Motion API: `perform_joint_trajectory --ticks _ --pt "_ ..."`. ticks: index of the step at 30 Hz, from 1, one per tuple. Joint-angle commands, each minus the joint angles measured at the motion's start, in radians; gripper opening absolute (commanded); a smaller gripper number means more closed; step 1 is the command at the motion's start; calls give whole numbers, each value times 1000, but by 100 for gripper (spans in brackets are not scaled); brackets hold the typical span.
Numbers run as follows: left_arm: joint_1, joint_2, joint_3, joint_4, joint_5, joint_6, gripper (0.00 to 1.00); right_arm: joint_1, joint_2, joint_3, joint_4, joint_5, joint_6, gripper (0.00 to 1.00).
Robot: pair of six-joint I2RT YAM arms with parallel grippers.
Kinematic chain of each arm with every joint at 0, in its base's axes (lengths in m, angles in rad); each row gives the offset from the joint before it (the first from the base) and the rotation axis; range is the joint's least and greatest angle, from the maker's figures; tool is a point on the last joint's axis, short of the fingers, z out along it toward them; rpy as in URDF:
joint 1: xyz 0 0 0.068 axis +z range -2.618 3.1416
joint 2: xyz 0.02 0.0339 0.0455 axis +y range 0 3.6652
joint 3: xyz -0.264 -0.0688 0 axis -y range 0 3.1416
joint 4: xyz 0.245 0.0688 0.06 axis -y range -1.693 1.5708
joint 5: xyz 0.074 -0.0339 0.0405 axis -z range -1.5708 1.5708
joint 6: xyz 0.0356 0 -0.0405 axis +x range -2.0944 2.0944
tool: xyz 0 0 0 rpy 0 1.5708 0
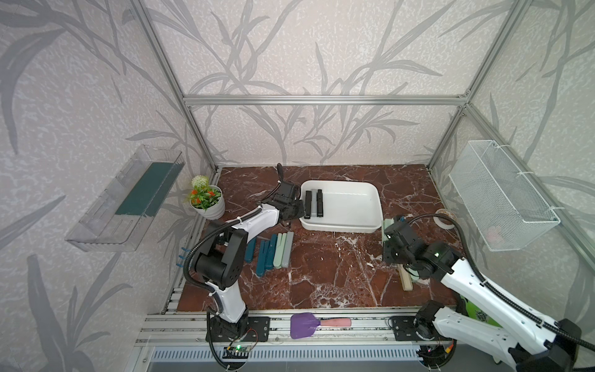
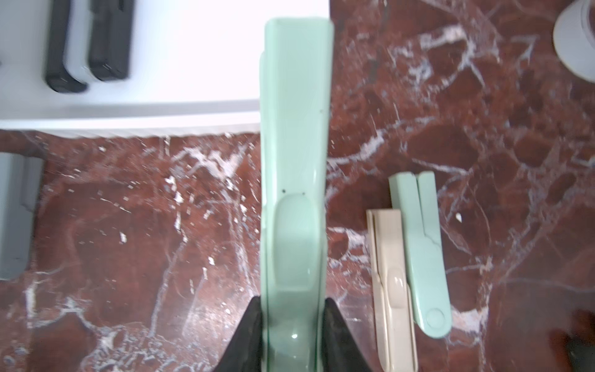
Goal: Put the pruning pliers into the storage box
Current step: Pick up the pruning pliers from the center of the board, then place the pruning pliers in the storage box.
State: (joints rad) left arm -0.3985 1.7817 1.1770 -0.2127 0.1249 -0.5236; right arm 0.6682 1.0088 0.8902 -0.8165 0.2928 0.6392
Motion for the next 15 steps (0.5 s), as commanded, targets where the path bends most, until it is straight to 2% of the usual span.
perform_joint_trajectory --ticks 1,7,11,15 --pt "-1 9 8 37 -17 6 10 -20 169 140 154 -42 -140 17" --pt "-3 -5 -8 72 -25 -22 10 -64 559 363 408 -224 -215 17" --pt "-5 -22 -8 68 -30 -29 10 -70 802 558 427 -272 -256 16" --pt "-5 -37 -10 53 -44 -23 10 -81 957 705 374 -292 -286 16"
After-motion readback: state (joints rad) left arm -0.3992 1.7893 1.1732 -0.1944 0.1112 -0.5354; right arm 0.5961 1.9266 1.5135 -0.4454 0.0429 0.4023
